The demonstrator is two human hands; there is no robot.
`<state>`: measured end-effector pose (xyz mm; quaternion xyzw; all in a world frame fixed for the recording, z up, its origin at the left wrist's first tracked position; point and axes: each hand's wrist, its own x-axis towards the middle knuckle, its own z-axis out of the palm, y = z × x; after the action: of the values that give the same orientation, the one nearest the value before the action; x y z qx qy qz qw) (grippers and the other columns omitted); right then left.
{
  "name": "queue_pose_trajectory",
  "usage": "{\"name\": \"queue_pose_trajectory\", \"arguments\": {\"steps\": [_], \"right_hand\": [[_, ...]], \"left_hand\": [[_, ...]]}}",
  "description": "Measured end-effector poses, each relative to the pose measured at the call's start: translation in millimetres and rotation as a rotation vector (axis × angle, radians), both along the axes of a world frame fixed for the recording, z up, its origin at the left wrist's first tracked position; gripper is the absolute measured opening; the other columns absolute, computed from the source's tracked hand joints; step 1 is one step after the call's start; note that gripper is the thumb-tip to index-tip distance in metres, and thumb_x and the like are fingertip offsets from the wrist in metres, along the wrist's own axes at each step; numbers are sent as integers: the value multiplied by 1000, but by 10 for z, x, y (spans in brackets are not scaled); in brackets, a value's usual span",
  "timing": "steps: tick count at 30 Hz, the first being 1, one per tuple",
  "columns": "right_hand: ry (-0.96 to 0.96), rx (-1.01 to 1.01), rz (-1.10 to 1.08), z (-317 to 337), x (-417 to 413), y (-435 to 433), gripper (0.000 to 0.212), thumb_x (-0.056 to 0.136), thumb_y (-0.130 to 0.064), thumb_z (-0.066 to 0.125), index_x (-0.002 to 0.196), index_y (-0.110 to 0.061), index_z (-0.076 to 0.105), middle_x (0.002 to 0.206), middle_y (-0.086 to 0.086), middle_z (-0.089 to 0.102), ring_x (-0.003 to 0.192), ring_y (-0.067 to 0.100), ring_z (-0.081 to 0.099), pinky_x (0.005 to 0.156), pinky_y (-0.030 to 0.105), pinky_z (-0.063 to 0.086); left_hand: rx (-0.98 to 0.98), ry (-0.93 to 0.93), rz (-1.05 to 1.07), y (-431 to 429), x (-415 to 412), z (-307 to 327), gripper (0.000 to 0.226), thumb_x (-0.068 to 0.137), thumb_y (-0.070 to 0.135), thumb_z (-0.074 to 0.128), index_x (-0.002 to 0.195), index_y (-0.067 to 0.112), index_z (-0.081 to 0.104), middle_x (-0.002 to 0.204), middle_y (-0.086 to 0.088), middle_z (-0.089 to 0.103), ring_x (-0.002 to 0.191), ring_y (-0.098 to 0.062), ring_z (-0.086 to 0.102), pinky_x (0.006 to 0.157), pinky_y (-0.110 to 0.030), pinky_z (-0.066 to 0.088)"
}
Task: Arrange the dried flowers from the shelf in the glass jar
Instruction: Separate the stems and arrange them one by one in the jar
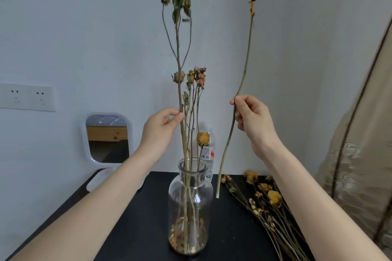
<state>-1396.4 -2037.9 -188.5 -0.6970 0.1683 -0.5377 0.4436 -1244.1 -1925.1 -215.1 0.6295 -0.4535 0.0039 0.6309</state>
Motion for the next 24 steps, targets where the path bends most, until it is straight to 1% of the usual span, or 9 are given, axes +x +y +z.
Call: {"name": "queue_pose_trajectory", "arguments": {"steps": [4,7,10,13,17,19,20,22,24], "right_hand": [[25,7,-2,-58,25,-9,30,97,-20,42,72,-23,57,54,-9,39,45,1,36,43,12,32],[34,6,1,-94,48,-5,29,98,-19,41,73,-22,57,55,-9,38,45,1,35,44,12,31],[39,4,8,-108,70,7,29,98,-19,41,73,-22,57,54,-10,38,45,1,35,45,12,32],[37,3,13,-105,87,15,29,98,-19,41,74,-22,57,55,-9,38,47,2,35,46,13,32],[13,8,21,-90,98,27,29,98,-18,41,74,-22,57,56,-8,39,48,4,35,45,14,32],[-2,8,14,-59,93,30,29,98,-19,40,74,-22,57,57,-7,40,50,4,36,46,14,33],[-14,9,13,-34,89,31,29,98,-19,40,75,-22,56,58,-6,40,50,4,36,46,15,33],[-42,6,14,28,89,37,29,98,-17,40,75,-21,55,58,-5,39,49,3,36,46,14,33],[-69,-3,16,90,101,45,29,99,-16,39,74,-20,54,57,-5,39,48,4,36,45,14,32]], "left_hand": [[121,54,-23,-6,21,-333,15,90,31,55,95,22,67,77,14,59,73,0,51,64,-15,36],[174,32,7,9,26,-500,10,87,30,59,86,25,68,62,15,53,66,-3,50,61,-17,36],[254,-75,95,37,47,-599,8,85,30,63,77,28,66,57,12,49,61,-4,47,55,-18,32],[310,-178,130,65,40,-640,6,83,31,65,80,27,65,52,13,44,53,-5,45,52,-18,32],[307,-262,118,88,10,-663,5,82,34,64,83,29,64,48,8,42,47,-9,41,52,-23,39],[266,-223,104,102,-11,-706,12,82,39,62,90,30,61,54,7,44,51,-8,43,52,-21,38],[249,-176,88,114,-20,-736,19,81,44,61,94,31,59,61,7,48,57,-8,47,54,-18,38],[249,-44,16,138,-28,-821,41,73,59,57,105,33,52,86,10,55,80,-5,54,64,-13,38],[285,58,-111,145,-37,-928,64,60,71,56,113,38,45,107,19,53,100,1,51,78,-14,38]]}}
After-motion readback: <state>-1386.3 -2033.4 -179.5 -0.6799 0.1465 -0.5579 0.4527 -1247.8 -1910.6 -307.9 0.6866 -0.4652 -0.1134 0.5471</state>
